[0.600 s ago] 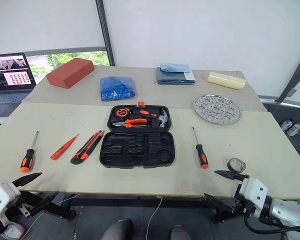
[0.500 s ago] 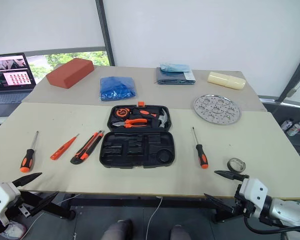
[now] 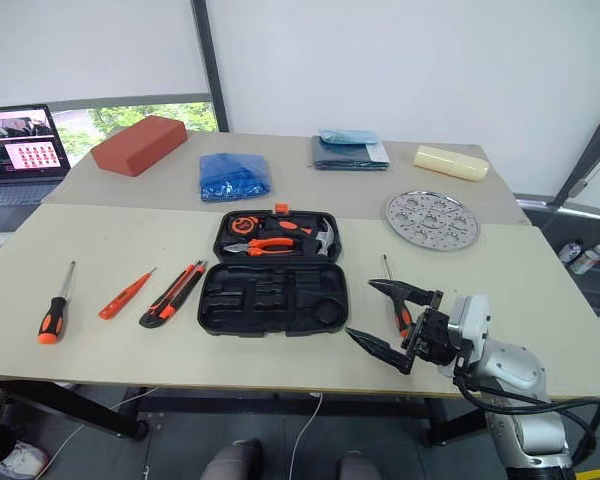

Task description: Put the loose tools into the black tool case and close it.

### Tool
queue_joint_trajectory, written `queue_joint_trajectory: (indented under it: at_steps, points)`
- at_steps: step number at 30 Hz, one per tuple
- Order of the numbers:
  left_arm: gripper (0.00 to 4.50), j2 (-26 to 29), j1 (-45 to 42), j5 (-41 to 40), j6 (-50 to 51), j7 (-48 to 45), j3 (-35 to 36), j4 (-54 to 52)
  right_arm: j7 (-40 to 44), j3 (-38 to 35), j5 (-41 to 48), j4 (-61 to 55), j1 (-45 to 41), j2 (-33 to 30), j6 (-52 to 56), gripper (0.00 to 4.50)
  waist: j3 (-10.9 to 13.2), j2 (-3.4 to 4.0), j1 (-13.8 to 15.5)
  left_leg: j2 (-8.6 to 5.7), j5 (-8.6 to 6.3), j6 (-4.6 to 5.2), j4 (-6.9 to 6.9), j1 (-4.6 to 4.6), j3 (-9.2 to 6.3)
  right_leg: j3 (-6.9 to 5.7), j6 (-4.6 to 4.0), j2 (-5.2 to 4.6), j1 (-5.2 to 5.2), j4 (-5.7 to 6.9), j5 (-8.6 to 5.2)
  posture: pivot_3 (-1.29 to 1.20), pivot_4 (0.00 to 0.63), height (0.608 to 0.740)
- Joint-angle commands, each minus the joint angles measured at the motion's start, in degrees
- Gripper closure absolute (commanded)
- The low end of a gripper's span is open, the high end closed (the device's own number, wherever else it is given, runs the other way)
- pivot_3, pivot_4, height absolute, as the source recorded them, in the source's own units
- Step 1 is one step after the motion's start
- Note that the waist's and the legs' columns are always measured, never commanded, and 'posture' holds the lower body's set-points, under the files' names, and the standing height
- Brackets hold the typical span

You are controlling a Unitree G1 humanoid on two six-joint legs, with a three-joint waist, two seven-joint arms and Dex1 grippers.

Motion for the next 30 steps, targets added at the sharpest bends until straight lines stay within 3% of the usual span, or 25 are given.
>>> queue_joint_trajectory:
  at_steps: [1,8,12,15,16,22,24,25,29,30]
  points:
    - [0.0,7.43,-2.59,-4.66,6.59,2.06,2.75,-1.95,-0.07,0.22,0.7,-3.35,-1.75,-0.25,0.64,0.05,-0.06,-0.11,0.23,0.03,0.0,0.0,0.0,0.0,0.0,-0.02,-0.02,0.0,-0.02,0.0,0.01,0.0,0.15,0.74]
    - [0.0,24.96,-15.51,-9.15,25.47,11.62,-0.47,3.29,0.52,2.62,1.45,-3.83,-7.56,-0.34,3.89,0.05,-0.11,-0.11,0.25,0.16,-0.01,-0.03,-0.02,-0.09,0.14,-0.04,-0.26,-0.04,-0.26,-0.01,0.16,0.0,0.15,0.74]
    - [0.0,30.33,-26.42,-3.94,30.27,13.02,-9.43,12.5,2.22,3.37,1.14,-1.47,-9.64,-0.31,4.21,0.05,-0.13,-0.13,0.16,0.16,-0.01,-0.02,-0.03,-0.09,0.36,0.0,-0.28,-0.08,-0.4,0.04,0.21,0.0,0.15,0.74]
    - [0.0,31.35,-33.38,0.23,31.92,12.92,-14.87,18.52,3.42,3.43,0.9,0.03,-10.42,-0.36,4.06,0.05,-0.14,-0.15,0.35,0.21,-0.01,-0.02,-0.22,-0.18,0.42,-0.01,-0.64,0.05,-0.63,0.14,0.47,0.0,0.15,0.74]
    - [0.58,31.13,-35.25,1.51,31.83,12.63,-16.07,19.79,3.66,3.34,0.91,0.24,-10.59,-0.38,4.15,0.0,-0.14,-0.16,0.31,0.25,0.0,-0.01,-0.25,-0.23,0.41,0.01,-0.49,0.12,-0.68,0.15,0.56,0.0,0.15,0.74]
    - [2.6,30.21,-38.85,6.29,30.26,7.83,-18.76,22.1,3.62,2.84,0.98,-0.56,-9.96,-0.66,5.07,0.0,-0.13,-0.15,0.19,0.29,-0.07,-0.11,-0.26,-0.32,0.42,0.06,-0.24,0.18,-0.67,0.28,0.63,0.0,0.15,0.74]
    - [3.38,29.78,-38.4,8.73,23.86,3.84,-17.71,22.45,2.86,2.63,0.82,-1.27,-9.33,-0.76,5.7,0.0,-0.13,-0.15,0.19,0.29,-0.08,-0.14,-0.23,-0.32,0.43,0.06,-0.25,0.18,-0.72,0.32,0.63,0.0,0.15,0.74]
    - [3.6,29.88,-38.22,9.82,21.49,2.1,-17.29,22.79,2.58,2.55,0.66,-1.46,-9.15,-0.79,5.8,0.0,-0.13,-0.16,0.2,0.29,-0.1,-0.17,-0.22,-0.31,0.44,0.06,-0.26,0.18,-0.76,0.33,0.63,0.0,0.15,0.74]
    - [3.61,29.94,-38.43,15.79,1.13,-10.71,-16.03,23.52,1.14,1.69,-0.08,-2.16,-8.54,-1.13,5.81,0.0,-0.13,-0.19,0.35,0.35,-0.12,-0.23,-0.2,-0.33,0.45,0.03,-0.69,0.18,-0.84,0.21,0.52,0.0,0.15,0.74]
    - [3.61,31.35,-38.54,17.79,-6.5,-19.68,-19.25,21.19,0.35,0.53,-0.18,-1.44,-8.96,-1.76,6.15,0.0,-0.14,-0.2,0.47,0.37,-0.12,-0.24,-0.2,-0.33,0.48,0.03,-0.72,0.18,-0.83,0.15,0.55,0.0,0.15,0.74]
